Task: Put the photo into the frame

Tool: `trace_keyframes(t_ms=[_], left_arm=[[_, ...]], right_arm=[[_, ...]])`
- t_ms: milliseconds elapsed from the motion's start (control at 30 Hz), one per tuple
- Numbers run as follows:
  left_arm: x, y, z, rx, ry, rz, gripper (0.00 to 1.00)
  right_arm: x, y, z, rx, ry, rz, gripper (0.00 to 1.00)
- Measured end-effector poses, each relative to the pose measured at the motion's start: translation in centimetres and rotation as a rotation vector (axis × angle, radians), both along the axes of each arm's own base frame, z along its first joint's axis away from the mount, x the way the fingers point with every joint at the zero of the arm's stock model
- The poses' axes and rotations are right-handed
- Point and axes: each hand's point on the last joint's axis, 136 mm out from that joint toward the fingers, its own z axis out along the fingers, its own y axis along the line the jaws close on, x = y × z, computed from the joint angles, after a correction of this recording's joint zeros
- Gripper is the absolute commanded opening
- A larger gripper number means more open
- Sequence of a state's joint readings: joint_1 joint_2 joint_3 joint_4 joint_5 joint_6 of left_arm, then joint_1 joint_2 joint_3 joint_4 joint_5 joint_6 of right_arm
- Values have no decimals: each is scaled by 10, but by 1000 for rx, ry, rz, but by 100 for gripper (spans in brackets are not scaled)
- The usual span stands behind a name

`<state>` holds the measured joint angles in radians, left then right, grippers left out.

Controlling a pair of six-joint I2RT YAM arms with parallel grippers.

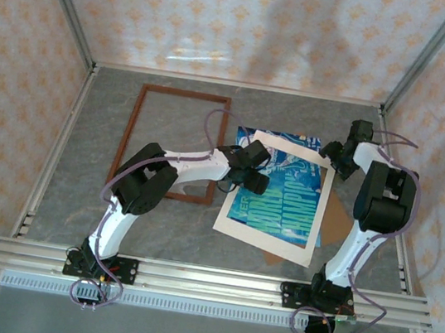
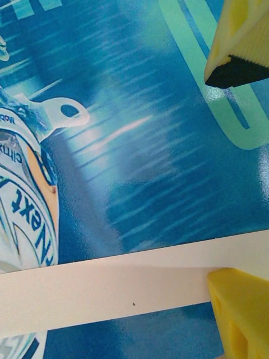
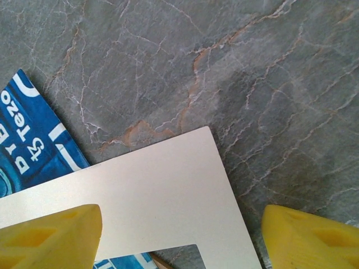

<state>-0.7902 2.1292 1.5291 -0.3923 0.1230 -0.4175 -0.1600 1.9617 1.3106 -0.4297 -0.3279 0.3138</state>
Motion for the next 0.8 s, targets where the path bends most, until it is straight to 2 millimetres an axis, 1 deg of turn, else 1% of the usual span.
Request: trace_keyframes(t_ms=[167, 400, 600, 800], left_arm=[[0, 0, 0, 0, 0, 0, 84], [0, 0, 0, 0, 1, 0, 84], [0, 0, 0, 0, 0, 0, 84], [0, 0, 0, -1, 0, 0, 84]], right_arm=[[-1, 0, -1, 26, -10, 1, 73], [-5, 1, 4, 96, -88, 10, 68], [-8, 10, 7, 175, -154, 38, 66], [-17, 27, 14, 244, -184, 88, 66]])
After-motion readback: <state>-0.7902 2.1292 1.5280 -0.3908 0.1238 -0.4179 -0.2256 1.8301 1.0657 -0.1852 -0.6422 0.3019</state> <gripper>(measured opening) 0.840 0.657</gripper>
